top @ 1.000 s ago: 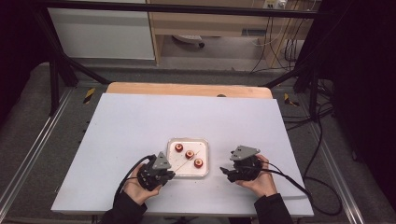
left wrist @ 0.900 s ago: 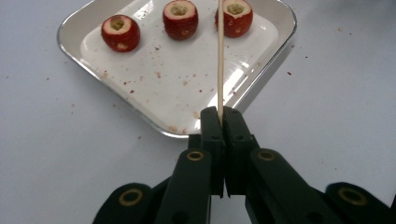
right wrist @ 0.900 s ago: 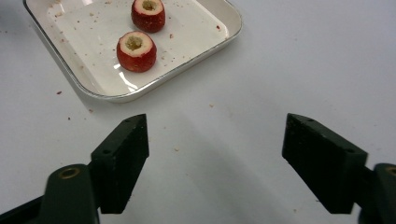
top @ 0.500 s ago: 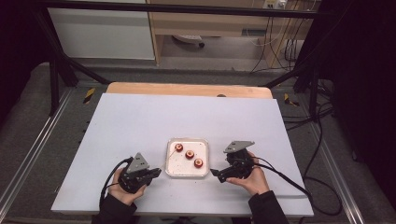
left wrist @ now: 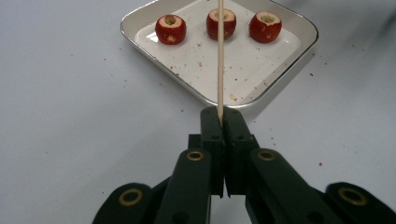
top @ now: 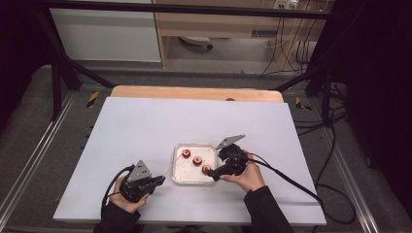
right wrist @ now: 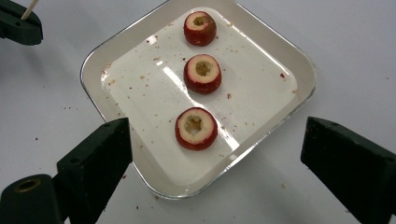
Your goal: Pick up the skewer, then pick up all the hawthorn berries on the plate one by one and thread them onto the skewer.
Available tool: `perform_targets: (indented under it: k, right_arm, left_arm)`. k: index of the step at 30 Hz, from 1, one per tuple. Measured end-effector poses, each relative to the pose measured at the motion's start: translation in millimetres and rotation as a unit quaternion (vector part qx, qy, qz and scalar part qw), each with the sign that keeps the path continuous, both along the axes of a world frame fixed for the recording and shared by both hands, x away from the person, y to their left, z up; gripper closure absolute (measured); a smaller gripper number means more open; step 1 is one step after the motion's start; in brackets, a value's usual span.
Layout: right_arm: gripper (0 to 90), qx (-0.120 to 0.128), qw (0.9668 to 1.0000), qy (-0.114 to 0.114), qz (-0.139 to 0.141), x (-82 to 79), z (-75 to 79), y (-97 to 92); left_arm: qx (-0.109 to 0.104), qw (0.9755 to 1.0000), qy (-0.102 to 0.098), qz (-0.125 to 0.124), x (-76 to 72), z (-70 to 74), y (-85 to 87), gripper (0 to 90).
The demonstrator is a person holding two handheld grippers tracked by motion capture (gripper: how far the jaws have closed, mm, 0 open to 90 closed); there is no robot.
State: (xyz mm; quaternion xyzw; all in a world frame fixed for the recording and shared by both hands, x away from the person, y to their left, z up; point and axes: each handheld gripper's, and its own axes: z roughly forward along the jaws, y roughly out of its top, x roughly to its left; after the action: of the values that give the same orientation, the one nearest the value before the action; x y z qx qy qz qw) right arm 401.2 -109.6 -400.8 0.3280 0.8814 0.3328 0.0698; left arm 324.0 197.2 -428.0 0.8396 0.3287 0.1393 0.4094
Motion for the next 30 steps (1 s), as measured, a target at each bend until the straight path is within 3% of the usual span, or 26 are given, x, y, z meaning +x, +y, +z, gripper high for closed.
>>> perform_targets:
  k: [5,7,12,18,23,30]
  right_arm:
    - [16.6,-0.027,0.9991,0.031,0.004,7.5,0.2,10.0]
    - [21.9,-0.049,0.9974,0.05,0.017,13.3,-1.0,16.9]
    - [28.5,-0.071,0.9946,0.07,0.03,18.3,-2.1,26.5]
    - [41.8,-0.079,0.9916,0.098,0.029,26.7,-6.9,33.4]
    - [52.1,-0.095,0.987,0.127,0.026,32.0,-10.6,39.8]
    - [57.8,-0.098,0.9833,0.153,0.011,36.5,-13.4,39.6]
  left_arm:
    - [0.001,1.0,0.001,-0.001,0.3,-1.3,-0.2,88.3]
    - [0.001,1.0,0.001,0.0,0.3,-1.4,0.1,88.3]
    - [-0.001,1.0,0.0,-0.001,0.4,-1.7,-0.5,88.3]
    - [-0.001,1.0,0.001,-0.001,0.9,-2.4,-0.9,88.3]
    - [0.0,1.0,0.004,-0.002,2.1,-3.7,-1.3,88.3]
    - [0.001,1.0,0.006,-0.003,1.8,-4.8,-2.6,88.3]
